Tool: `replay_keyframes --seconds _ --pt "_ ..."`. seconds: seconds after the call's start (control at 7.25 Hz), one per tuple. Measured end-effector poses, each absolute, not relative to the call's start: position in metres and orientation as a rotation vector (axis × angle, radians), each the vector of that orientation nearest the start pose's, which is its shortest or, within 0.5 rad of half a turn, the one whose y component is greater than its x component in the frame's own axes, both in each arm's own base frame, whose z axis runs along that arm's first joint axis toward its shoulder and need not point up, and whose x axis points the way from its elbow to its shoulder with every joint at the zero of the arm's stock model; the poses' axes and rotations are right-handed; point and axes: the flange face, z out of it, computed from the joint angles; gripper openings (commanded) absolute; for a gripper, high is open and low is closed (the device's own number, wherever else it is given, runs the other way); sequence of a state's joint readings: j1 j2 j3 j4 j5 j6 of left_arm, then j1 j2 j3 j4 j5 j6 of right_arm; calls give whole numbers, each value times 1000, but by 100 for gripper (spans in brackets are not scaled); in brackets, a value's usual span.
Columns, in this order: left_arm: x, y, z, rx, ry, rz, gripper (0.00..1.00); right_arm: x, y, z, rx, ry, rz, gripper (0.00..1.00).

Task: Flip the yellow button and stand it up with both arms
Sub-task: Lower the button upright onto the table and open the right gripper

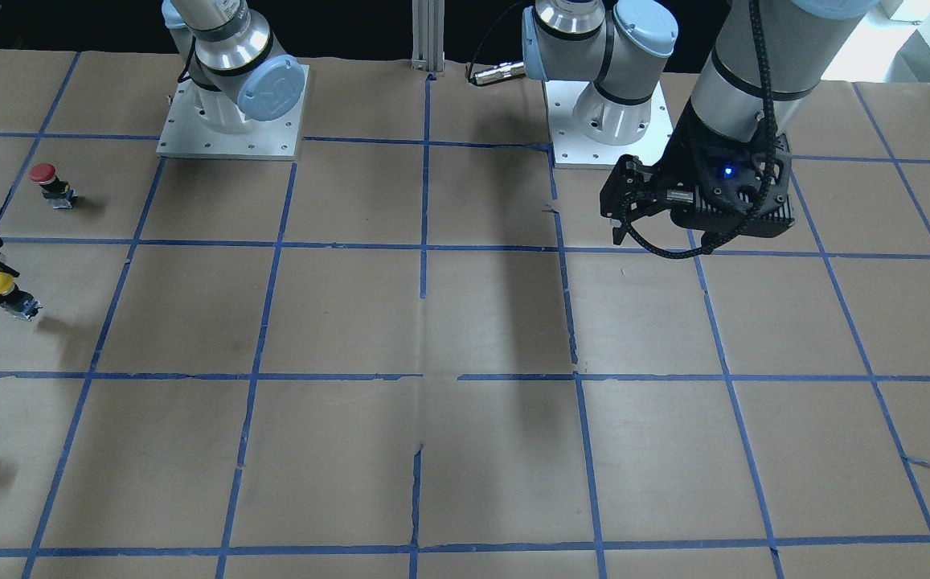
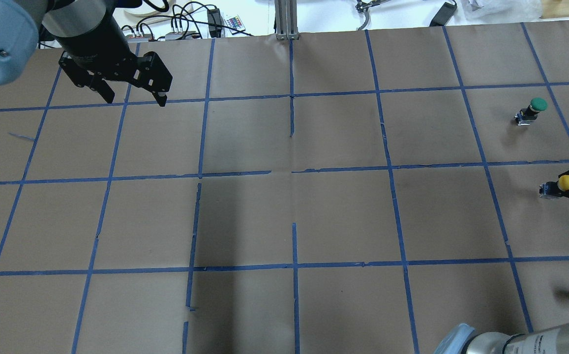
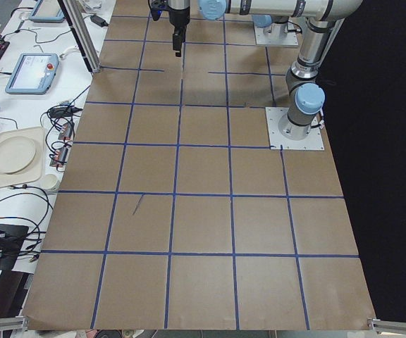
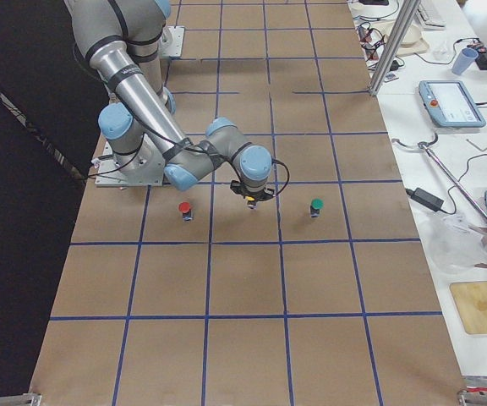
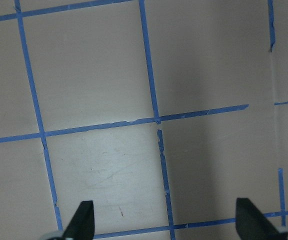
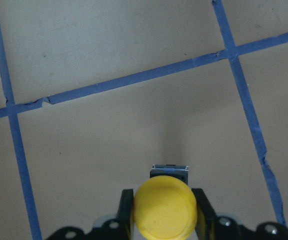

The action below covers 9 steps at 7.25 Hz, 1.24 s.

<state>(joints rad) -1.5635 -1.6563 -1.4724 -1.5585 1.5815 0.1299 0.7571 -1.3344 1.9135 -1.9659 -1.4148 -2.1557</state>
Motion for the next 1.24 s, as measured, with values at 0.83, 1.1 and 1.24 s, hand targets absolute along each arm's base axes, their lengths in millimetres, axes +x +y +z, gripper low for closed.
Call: replay_keyframes --seconds 0.83,1.1,1.24 --pt "-128 -533 496 190 3123 -44 99 -269 -454 240 -1807 2307 -166 42" --pt "-128 -533 496 189 3123 -44 99 -269 -455 237 -1802 2305 -167 58" --pt "-128 -533 496 189 3123 -44 99 -270 -456 233 -1793 2302 -169 68"
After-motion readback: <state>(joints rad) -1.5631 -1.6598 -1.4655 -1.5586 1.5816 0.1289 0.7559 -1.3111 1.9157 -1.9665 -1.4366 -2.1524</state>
